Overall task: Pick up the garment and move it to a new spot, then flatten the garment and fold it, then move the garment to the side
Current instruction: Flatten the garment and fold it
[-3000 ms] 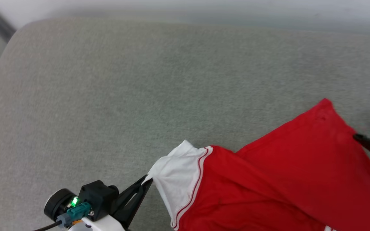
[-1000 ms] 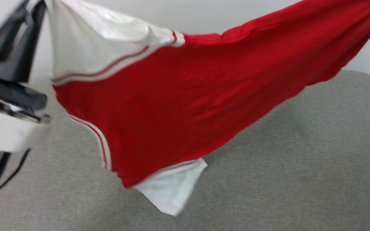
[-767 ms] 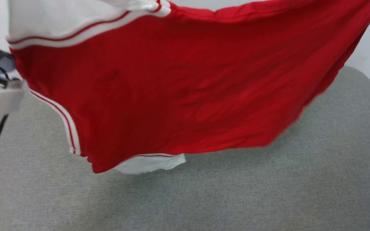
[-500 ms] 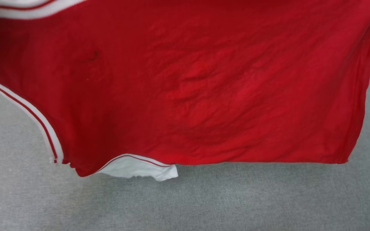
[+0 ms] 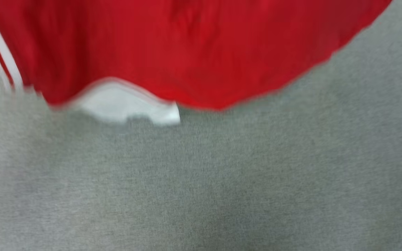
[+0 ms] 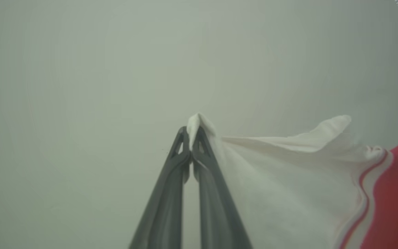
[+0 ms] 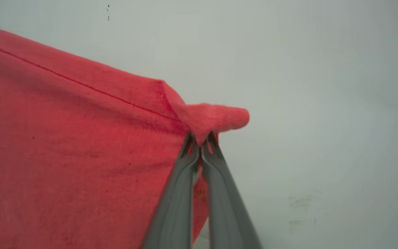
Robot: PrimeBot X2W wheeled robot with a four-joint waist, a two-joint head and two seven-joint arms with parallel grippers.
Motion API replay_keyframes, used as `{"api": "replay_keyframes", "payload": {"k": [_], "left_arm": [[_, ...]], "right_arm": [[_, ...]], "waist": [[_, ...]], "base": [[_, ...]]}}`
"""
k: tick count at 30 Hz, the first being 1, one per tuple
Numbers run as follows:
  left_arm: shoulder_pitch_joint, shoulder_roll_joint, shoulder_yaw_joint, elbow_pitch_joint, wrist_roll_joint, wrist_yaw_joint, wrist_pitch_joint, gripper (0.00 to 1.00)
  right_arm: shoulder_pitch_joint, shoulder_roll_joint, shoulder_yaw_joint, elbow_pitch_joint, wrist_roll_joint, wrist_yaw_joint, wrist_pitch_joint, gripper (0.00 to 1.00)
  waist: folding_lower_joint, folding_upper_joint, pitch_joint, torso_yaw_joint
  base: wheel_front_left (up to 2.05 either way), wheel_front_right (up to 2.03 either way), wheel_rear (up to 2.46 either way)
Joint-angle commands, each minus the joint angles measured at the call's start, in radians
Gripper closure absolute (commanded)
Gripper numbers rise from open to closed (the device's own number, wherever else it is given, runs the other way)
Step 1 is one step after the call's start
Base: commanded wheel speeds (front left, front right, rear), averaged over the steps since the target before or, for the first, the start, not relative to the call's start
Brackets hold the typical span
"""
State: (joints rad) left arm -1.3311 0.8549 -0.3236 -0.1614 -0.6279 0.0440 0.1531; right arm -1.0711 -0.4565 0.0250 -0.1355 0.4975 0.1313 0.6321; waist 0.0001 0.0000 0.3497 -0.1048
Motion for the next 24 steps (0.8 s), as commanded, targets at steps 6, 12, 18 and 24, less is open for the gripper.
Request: {"api": "replay_keyframes", "payload": {"k": [6, 12, 18, 24], "left_arm": [[-0.309, -0.122, -0.048, 0.263, 0.073, -0.059, -0.074, 1.0], [-0.525, -0.23, -0.062, 0.55, 0.1, -0.094, -0.192, 1.0], [-0.591, -0.298, -0.075, 0.756, 0.092, -0.132, -0.329, 1.0], [-0.445, -0.354, -0.127, 0.86, 0.078, -0.159, -0.396, 1.0]], "right_arm": [[-0.267, -0.01, 0.049, 0.2, -0.113, -0.001, -0.103, 1.0], [-0.457, 0.004, 0.09, 0.4, -0.205, -0.001, -0.247, 1.0], [-0.524, 0.034, 0.097, 0.568, -0.258, -0.001, -0.374, 1.0], [-0.415, 0.025, 0.157, 0.668, -0.258, -0.001, -0.456, 1.0]], "waist": [[-0.0001, 0.0, 0.22, 0.031], [-0.0001, 0.0, 0.292, 0.058], [-0.0001, 0.0, 0.344, 0.092], [-0.0001, 0.0, 0.335, 0.124]], "base": [[0.0, 0.0, 0.0], [0.0, 0.0, 0.0], [0.0, 0.0, 0.0], [0.0, 0.0, 0.0]]}}
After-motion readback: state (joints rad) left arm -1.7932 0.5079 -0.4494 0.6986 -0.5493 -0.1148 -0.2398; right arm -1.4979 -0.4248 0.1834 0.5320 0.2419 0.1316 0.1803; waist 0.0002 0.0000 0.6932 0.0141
